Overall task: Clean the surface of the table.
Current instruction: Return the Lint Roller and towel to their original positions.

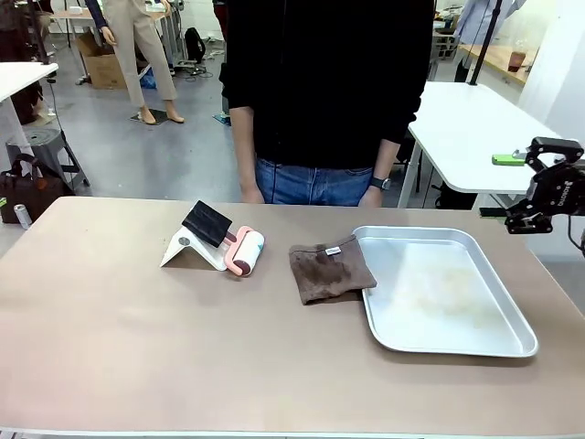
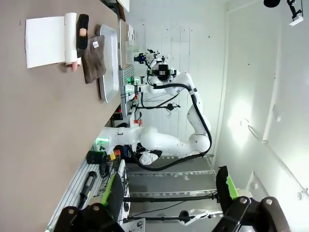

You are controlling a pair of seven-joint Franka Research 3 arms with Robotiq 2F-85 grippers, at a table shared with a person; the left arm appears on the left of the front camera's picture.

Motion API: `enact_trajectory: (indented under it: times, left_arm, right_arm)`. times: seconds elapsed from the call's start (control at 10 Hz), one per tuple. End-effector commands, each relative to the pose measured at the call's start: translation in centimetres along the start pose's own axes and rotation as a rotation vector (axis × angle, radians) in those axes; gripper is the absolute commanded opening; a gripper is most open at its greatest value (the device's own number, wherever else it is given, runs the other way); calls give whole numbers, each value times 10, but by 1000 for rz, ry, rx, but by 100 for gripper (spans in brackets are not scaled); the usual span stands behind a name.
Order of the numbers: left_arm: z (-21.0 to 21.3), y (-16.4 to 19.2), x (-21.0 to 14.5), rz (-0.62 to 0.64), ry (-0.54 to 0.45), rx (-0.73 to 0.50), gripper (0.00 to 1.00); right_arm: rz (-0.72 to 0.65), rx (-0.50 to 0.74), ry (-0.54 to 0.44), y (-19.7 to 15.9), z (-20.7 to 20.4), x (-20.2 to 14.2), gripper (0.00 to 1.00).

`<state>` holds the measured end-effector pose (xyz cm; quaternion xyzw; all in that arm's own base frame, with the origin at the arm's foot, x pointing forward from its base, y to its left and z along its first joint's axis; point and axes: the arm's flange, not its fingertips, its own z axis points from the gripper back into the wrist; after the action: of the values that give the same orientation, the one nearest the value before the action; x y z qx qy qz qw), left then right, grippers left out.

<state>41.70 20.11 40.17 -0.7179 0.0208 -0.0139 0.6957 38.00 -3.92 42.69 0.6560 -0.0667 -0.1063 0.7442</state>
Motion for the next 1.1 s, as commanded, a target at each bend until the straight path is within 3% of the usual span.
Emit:
enact_trajectory:
  times: [0.0,1.0]
  left_arm:
    - [2,-3,-4,0,6,5,100]
    - [2,-3,-4,0,6,5,100]
  right_arm:
    - [10,34,-15,7,9,-2,100]
    - [10,34,-15,7,9,-2,100]
